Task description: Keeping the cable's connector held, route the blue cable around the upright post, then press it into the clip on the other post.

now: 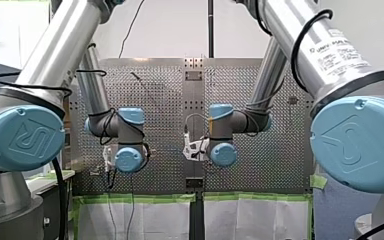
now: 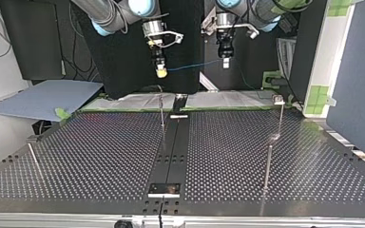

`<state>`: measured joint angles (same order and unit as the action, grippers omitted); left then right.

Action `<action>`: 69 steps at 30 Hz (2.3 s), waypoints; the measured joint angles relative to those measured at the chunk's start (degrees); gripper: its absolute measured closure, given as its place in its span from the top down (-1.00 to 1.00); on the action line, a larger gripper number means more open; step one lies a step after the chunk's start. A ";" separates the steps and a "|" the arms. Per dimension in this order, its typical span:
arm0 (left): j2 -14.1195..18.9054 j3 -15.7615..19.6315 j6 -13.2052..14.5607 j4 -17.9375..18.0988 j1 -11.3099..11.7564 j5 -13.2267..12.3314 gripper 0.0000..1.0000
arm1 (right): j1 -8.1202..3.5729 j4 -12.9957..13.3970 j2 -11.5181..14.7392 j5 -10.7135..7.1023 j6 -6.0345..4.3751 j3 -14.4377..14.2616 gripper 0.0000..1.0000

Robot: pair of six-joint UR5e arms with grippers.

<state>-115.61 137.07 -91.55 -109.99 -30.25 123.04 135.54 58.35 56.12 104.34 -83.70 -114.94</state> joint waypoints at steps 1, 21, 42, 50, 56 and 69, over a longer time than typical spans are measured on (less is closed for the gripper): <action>-0.31 0.00 0.22 -0.35 0.08 -0.01 -1.00 | -0.02 -0.51 -0.52 -0.07 0.14 0.07 -1.00; -1.10 0.01 0.80 -5.28 0.29 -0.07 -1.00 | -0.06 -7.43 -3.51 -0.18 0.36 0.18 -1.00; 7.75 -1.34 -3.98 -14.14 4.36 -4.69 -1.00 | -0.28 -12.74 5.54 -6.18 -5.26 6.71 -1.00; 11.44 -4.55 -4.79 -17.84 5.71 -3.04 -1.00 | -0.59 -16.70 9.56 -7.94 -6.08 10.73 -1.00; 14.22 -7.32 -5.84 -20.58 6.90 -1.88 -1.00 | -0.89 -19.66 12.38 -9.54 -6.54 13.69 -1.00; 20.40 -13.49 -7.93 -26.79 8.37 -1.63 -1.00 | -1.43 -25.77 13.19 -11.71 -7.76 19.80 -1.00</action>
<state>-95.21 123.57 -99.48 -136.79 -21.88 121.40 134.11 32.58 69.31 92.63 -91.45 -95.14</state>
